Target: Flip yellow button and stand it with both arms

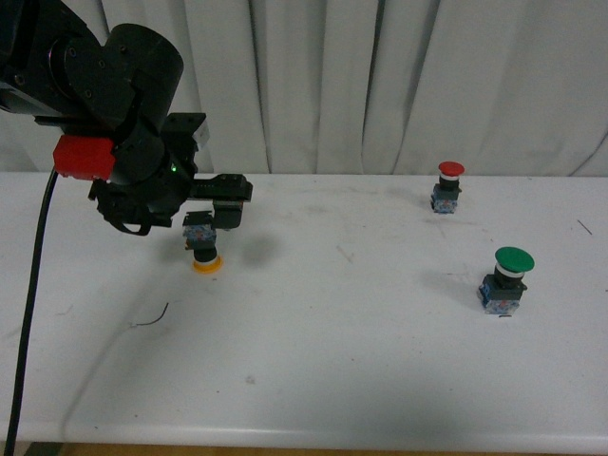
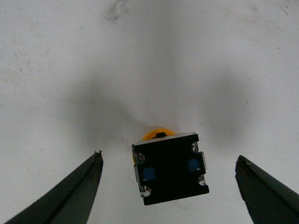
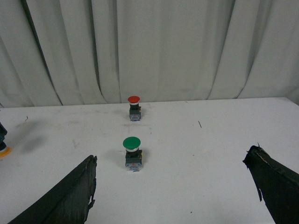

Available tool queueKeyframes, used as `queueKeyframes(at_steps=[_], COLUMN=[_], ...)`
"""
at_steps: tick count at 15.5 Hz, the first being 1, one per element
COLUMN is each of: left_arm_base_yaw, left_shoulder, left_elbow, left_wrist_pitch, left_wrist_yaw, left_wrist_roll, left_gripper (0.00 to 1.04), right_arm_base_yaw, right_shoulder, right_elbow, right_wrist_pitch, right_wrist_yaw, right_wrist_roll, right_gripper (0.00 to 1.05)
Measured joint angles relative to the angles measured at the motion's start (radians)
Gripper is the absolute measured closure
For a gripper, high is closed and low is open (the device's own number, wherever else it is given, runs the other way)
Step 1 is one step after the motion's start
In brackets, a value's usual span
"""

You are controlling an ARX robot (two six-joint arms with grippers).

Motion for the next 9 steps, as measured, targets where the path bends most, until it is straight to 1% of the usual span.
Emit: queueKeyframes(at_steps=[2,3,4,7,9], left_arm_base_yaw=[-0.003,-0.006,-0.011,-0.011,-0.011], left_shoulder=[0.003,0.007,0.011,0.011,-0.026], left_elbow=[0.0,0.001,0.016,0.016,-0.028], left_wrist_pitch=[0.001,0.002,-0.001,0.011,0.026], left_wrist_yaw=[0.0,0.0,0.001,0.01,0.033], left_wrist_roll=[-0.003,-0.003,-0.003,-0.003,0.013], left_gripper=[0.33,0.53,0.7,0.7,0.7], right_arm_base_yaw=[0.0,0.0,0.0,0.0,0.0], right_shoulder=[0.0,0.0,0.0,0.0,0.0], right_elbow=[0.0,0.0,0.0,0.0,0.0], right_wrist_pitch=[0.0,0.0,0.0,0.0,0.0], right_wrist_yaw=[0.0,0.0,0.0,0.0,0.0], right_wrist_roll=[0.0,0.0,0.0,0.0,0.0], right_gripper=[0.06,0.06,0.06,0.06,0.06])
